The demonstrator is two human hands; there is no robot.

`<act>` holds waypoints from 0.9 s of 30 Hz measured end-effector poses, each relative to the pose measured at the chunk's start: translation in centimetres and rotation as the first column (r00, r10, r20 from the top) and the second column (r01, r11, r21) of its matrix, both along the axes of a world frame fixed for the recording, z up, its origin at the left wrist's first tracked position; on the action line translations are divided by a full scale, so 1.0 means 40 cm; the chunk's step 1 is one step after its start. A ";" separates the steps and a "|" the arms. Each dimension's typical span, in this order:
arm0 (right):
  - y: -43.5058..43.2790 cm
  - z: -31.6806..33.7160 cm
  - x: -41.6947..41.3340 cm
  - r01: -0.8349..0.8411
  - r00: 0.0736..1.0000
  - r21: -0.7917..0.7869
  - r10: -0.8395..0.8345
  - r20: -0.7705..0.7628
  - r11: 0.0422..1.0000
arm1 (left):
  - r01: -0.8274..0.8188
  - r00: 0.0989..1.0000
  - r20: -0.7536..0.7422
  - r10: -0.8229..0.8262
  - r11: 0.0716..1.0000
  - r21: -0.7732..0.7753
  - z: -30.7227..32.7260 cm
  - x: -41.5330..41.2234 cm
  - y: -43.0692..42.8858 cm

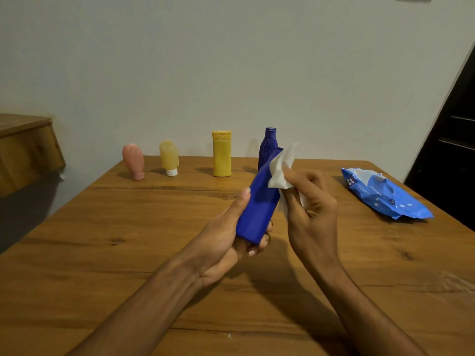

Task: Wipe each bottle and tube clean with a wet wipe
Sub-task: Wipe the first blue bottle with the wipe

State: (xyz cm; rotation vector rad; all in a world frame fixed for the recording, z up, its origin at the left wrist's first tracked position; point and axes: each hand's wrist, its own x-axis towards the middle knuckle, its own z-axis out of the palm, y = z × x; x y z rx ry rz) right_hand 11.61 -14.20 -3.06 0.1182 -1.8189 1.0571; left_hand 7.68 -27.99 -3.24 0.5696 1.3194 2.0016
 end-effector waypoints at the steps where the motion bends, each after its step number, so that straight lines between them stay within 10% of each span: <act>1: -0.002 0.000 0.000 -0.016 1.000 0.011 0.016 0.001 1.000 | 0.015 1.000 0.016 -0.016 1.000 0.018 0.002 -0.003 -0.003; 19: 0.027 0.015 0.001 -0.054 0.999 -0.143 0.053 -0.014 0.988 | 0.176 0.981 0.083 -0.178 0.984 0.025 -0.006 -0.015 -0.015; 27: -0.002 -0.006 0.003 -0.195 0.971 0.032 0.188 0.146 0.980 | 0.050 0.991 0.117 -0.066 0.989 0.140 -0.007 -0.024 -0.007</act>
